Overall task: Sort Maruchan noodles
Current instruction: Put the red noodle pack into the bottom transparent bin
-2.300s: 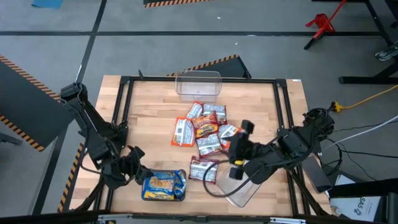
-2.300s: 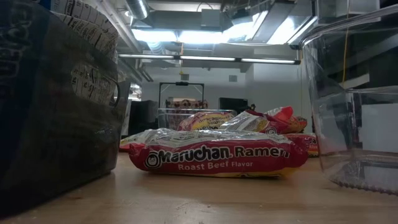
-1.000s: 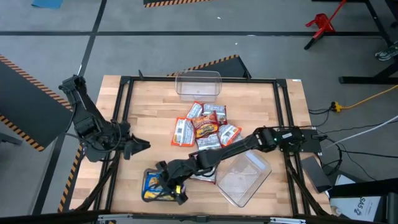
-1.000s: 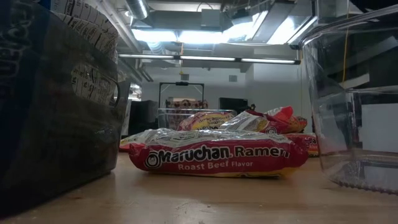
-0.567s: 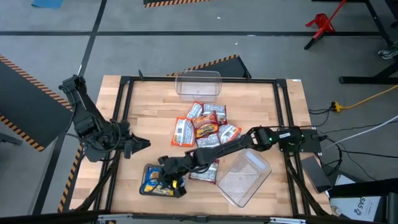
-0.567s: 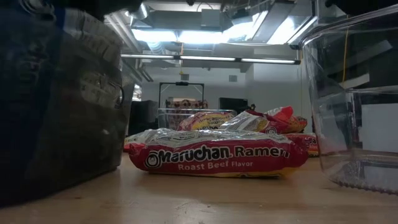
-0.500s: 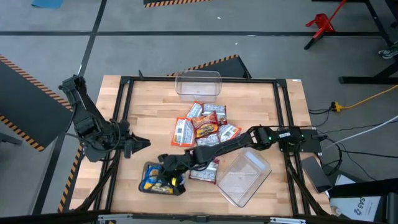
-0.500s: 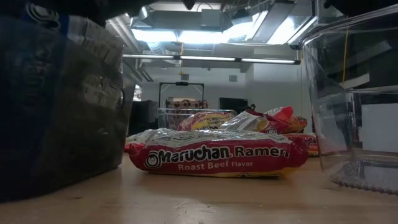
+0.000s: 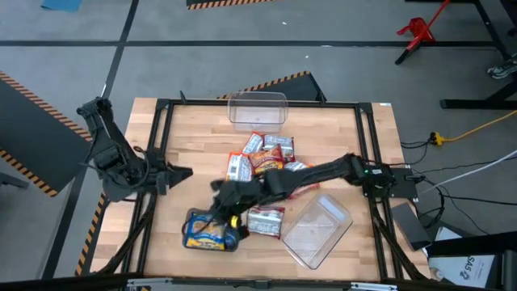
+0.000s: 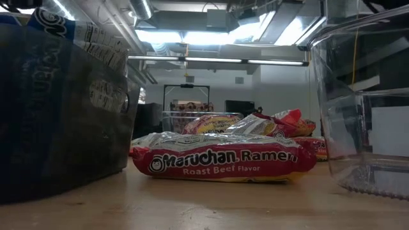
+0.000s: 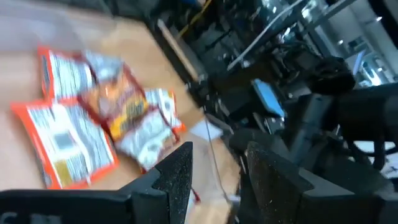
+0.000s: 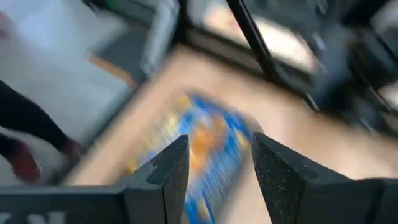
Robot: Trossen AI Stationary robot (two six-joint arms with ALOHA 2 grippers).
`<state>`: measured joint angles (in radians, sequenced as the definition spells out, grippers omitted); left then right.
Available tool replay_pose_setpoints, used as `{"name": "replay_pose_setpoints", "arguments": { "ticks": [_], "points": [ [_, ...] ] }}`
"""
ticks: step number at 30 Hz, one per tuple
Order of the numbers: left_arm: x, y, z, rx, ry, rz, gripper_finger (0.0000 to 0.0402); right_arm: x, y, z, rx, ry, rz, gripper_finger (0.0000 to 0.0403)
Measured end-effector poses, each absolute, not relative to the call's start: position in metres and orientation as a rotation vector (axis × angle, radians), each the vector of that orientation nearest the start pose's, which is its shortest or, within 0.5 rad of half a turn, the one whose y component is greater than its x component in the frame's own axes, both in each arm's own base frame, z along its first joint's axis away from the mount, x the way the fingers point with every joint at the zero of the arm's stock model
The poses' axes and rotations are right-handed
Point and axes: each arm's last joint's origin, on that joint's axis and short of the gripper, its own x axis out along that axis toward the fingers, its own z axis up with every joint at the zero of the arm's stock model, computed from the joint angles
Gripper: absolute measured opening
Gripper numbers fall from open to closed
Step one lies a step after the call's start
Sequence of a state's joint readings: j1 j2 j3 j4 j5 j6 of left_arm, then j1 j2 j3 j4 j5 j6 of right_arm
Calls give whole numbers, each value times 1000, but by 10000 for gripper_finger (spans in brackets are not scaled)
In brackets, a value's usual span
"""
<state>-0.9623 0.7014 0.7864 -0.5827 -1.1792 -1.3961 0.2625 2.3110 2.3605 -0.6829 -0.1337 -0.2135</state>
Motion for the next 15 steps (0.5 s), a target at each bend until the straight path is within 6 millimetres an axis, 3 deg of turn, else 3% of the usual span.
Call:
{"name": "replay_pose_setpoints", "arguments": {
  "ticks": [3,8,11,15],
  "points": [
    [90,-81,321,-876,-9,363,147,478,124,327,-294,726,336,163],
    [86,-69,326,-809,-96,452,147,429,95,374,-350,864,110,163],
    [83,-61,328,-839,-98,453,147,412,73,374,-275,1015,-40,163],
    [81,-53,330,-877,-80,436,147,384,28,381,-122,1190,-270,163]
  ]
}}
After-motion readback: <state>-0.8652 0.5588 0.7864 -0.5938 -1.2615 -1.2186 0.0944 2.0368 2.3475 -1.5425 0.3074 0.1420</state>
